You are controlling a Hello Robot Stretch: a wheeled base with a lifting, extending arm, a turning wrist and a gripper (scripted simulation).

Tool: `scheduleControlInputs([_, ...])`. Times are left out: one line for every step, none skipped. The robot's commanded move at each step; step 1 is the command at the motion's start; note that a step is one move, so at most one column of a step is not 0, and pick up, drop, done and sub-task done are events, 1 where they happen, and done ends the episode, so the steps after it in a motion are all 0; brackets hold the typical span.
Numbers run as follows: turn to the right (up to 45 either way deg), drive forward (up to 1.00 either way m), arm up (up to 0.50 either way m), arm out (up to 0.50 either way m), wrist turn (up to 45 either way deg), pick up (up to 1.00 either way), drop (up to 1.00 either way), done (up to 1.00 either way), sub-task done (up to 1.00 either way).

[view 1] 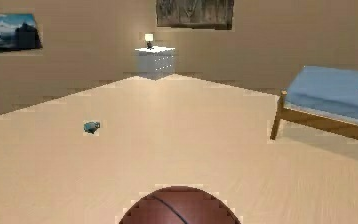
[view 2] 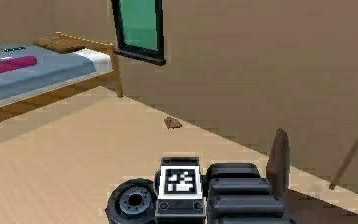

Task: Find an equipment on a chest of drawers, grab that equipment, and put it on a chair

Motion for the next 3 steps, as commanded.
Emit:
scheduleControlInputs([18.0, 0.0, 0.0, 0.0, 0.0, 0.0, 0.0, 0.0, 0.0])
scheduleControlInputs([0.0, 0.3, 0.0, 0.0, 0.0, 0.0, 0.0, 0.0, 0.0])
scheduleControlInputs([-45.0, 0.0, 0.0, 0.0, 0.0, 0.0, 0.0, 0.0, 0.0])
